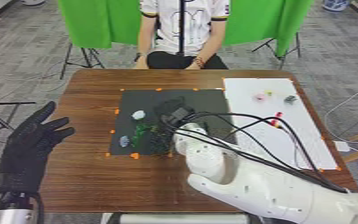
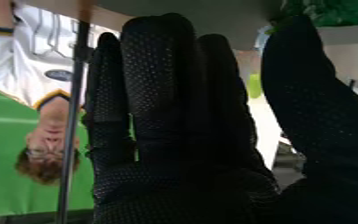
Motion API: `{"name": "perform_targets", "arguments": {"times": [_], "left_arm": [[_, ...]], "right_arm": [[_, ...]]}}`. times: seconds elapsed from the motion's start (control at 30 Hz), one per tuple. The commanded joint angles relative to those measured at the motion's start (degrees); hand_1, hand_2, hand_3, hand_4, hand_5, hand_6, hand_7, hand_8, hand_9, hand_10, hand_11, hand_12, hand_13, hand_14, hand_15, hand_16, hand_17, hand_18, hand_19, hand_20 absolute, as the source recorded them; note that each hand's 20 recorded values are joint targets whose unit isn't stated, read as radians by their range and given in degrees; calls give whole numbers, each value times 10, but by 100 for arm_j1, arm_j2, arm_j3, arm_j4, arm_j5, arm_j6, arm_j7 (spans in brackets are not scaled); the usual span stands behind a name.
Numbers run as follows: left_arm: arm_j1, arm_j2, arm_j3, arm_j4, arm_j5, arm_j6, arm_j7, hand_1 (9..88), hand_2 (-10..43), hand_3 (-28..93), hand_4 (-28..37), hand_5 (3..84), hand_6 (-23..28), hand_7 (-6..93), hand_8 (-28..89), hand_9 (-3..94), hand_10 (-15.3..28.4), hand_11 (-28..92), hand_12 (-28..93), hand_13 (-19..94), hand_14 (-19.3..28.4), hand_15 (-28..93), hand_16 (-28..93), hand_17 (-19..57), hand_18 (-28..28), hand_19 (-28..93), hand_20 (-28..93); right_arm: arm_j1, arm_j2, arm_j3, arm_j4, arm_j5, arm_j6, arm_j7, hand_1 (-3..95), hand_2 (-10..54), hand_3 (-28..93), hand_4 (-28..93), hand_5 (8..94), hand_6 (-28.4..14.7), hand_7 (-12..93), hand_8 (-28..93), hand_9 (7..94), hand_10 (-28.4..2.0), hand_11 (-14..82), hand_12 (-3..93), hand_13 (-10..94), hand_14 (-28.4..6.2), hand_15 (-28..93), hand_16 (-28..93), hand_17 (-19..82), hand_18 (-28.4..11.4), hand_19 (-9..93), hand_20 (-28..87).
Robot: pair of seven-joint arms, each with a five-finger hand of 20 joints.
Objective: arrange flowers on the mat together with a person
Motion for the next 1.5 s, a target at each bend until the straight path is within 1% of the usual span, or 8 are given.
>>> {"name": "perform_targets", "arguments": {"times": [0.03,0.13,0.33,0.47,0.73,0.9,1.13,1.5], "left_arm": [[118,-9,27,42,-29,96,121,217,11,795,-283,332,60,159,-106,350,198,276,121,255,276,604,-96,-78,238,502,263],[109,16,65,94,-84,55,123,217,10,794,-283,331,60,159,-106,350,198,275,121,254,277,605,-95,-78,238,501,262],[180,-83,37,109,7,-84,-73,211,11,792,-283,329,58,161,-108,345,194,268,118,250,277,594,-100,-82,235,486,249],[217,-16,47,94,-22,-26,-46,202,12,789,-283,328,57,157,-109,340,192,256,115,246,275,570,-102,-88,233,464,229],[149,69,159,61,131,-144,-143,192,16,783,-283,326,54,145,-106,323,183,228,111,232,267,527,-95,-95,227,445,195],[40,9,213,70,185,-283,-285,188,20,775,-283,324,50,139,-104,312,174,207,108,223,255,485,-89,-99,226,433,171],[82,-62,224,52,162,-183,-270,184,22,777,-283,322,47,137,-103,320,175,207,112,226,259,486,-70,-102,226,439,157],[-67,30,366,79,108,-95,-258,188,25,782,-283,325,51,144,-104,334,187,230,118,235,267,519,-73,-100,225,456,155]], "right_arm": [[-657,100,1114,-627,714,267,-5,424,-95,730,-265,606,-9,134,-115,665,-151,313,185,644,-103,636,161,310,-196,834,11],[-1370,114,1959,-1022,1137,813,-42,406,-83,722,-258,608,-11,134,-114,663,-154,306,181,637,-111,627,151,299,-200,827,7],[-2850,-81,3900,-1682,3109,1230,-563,323,17,695,-243,605,-23,131,-113,645,-170,267,166,599,-140,602,132,255,-210,783,-5],[-3545,-177,4896,-2050,5391,1619,-573,308,34,703,-242,577,-31,131,-112,606,-182,250,160,534,-165,591,110,216,-218,755,1],[-4841,-543,6735,-2128,8483,1449,-1389,291,34,708,-243,536,-32,127,-112,558,-190,226,151,474,-182,566,79,184,-222,721,10],[-5475,-335,7070,-2094,8753,1695,-2258,270,41,707,-251,498,-24,122,-108,510,-185,194,145,419,-184,510,65,145,-216,663,20],[-5867,-489,7384,-2166,8945,1718,-2304,258,47,712,-260,482,-15,123,-110,490,-183,171,147,399,-186,475,87,129,-213,612,93],[-5834,-481,7360,-2156,9341,2067,-2393,259,60,706,-257,484,-12,130,-112,504,-181,186,148,416,-182,508,89,133,-213,618,114]]}}
